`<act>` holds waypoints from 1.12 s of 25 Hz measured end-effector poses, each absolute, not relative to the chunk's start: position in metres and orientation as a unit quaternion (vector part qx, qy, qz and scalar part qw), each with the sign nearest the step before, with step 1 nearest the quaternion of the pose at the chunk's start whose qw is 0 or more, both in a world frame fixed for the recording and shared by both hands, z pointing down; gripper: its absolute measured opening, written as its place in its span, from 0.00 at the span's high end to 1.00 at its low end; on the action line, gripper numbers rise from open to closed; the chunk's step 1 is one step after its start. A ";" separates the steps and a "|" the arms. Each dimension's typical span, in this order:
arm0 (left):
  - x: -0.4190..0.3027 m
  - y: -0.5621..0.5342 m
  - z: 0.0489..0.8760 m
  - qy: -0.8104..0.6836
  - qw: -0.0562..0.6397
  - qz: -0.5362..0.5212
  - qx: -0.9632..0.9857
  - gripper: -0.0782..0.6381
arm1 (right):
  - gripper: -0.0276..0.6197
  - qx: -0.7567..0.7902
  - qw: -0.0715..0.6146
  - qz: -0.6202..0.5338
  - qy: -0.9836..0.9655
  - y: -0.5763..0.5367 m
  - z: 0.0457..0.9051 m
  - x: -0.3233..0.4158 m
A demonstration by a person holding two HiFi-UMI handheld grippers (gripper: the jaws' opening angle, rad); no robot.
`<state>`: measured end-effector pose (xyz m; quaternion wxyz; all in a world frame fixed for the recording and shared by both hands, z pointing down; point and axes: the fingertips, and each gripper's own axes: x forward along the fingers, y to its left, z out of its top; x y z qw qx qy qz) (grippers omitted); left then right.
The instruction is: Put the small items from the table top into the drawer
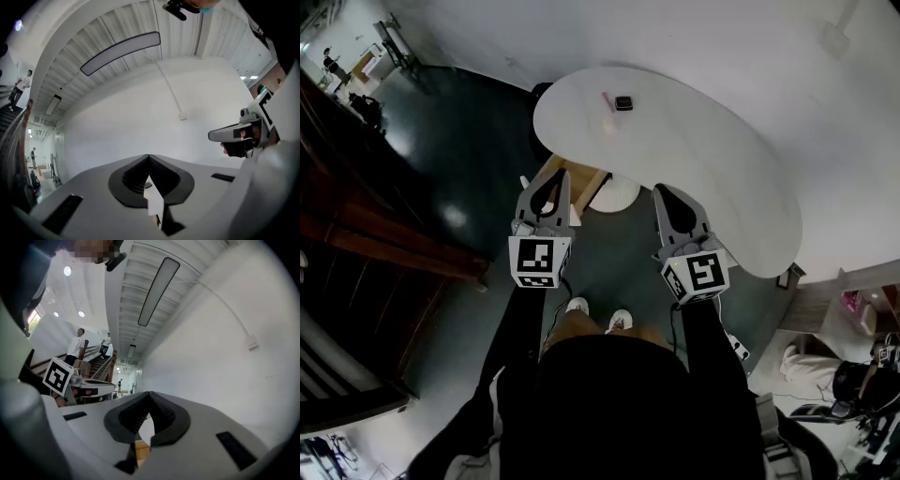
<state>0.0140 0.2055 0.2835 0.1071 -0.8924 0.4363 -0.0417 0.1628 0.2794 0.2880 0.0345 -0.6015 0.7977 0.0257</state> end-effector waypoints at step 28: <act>0.001 0.151 0.262 0.437 0.127 -0.027 -0.890 0.87 | 0.91 -0.564 0.029 0.033 0.825 0.210 0.290 0.132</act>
